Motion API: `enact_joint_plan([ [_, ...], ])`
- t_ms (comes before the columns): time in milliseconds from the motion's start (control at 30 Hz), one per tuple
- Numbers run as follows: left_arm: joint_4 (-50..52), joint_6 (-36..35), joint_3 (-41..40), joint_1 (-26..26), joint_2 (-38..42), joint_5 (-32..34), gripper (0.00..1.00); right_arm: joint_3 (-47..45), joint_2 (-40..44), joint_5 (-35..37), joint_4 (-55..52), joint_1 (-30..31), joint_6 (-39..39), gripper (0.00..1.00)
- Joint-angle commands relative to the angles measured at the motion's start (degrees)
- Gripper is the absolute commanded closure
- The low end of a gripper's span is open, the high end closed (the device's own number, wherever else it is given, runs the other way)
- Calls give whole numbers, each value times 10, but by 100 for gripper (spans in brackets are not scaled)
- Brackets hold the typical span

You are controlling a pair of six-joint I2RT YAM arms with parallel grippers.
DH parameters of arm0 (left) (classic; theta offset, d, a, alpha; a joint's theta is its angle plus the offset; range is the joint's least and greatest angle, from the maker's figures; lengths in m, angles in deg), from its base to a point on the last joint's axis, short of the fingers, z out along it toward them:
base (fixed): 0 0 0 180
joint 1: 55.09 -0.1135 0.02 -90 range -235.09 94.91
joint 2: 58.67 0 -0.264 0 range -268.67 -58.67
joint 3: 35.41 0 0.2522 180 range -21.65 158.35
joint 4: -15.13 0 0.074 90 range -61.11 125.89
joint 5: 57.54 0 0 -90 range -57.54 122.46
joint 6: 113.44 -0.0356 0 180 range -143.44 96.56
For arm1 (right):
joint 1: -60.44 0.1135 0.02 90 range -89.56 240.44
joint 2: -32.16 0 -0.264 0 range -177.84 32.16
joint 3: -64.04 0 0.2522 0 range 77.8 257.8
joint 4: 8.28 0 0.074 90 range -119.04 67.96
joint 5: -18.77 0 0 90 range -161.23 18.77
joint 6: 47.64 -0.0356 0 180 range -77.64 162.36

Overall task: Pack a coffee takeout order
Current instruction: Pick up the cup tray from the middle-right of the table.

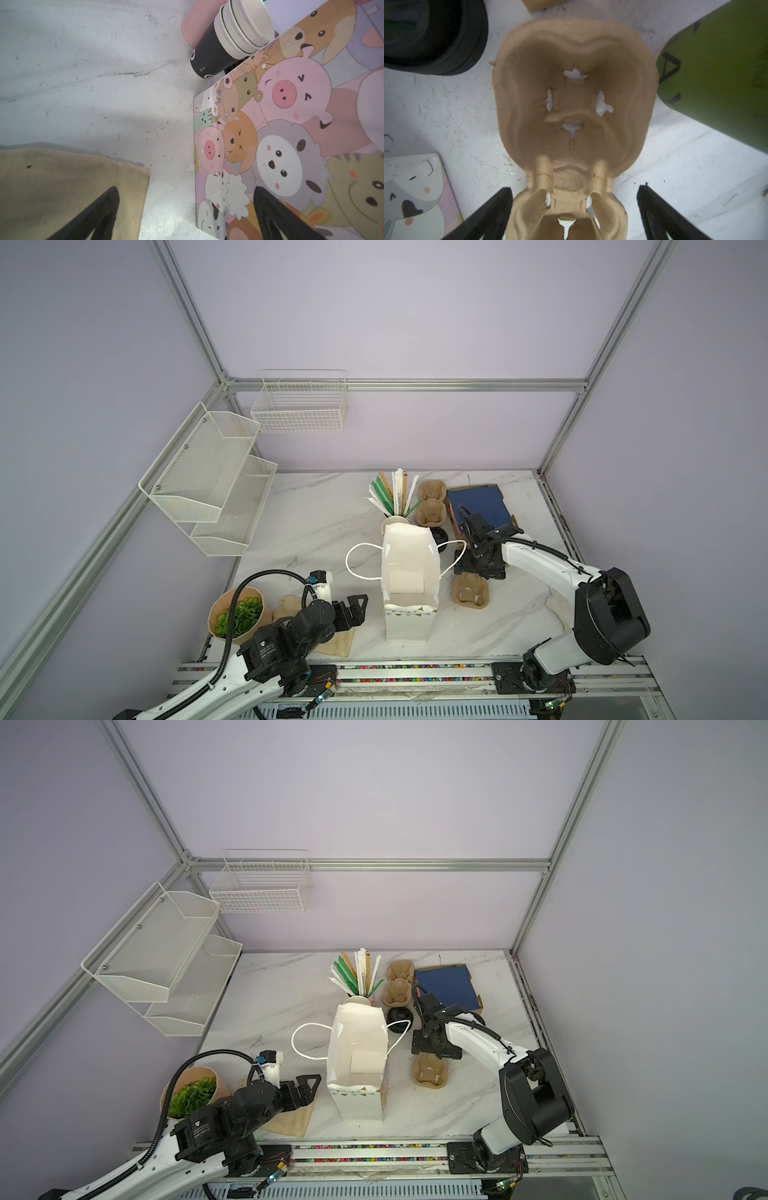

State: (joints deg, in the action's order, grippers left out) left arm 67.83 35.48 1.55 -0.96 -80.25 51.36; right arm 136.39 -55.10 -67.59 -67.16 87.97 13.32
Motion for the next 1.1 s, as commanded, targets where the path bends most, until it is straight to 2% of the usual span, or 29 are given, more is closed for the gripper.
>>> enact_joint_plan([
  [0,-2,-11,60,1,-1,10,0,-2,-8,8,7,-3,6,3],
  [200,0,-7,57,1,6,13,0,-8,-19,23,13,-9,14,4],
  [1067,-9,2,43,1,8,7,0,-36,-7,3,46,-9,-4,11],
])
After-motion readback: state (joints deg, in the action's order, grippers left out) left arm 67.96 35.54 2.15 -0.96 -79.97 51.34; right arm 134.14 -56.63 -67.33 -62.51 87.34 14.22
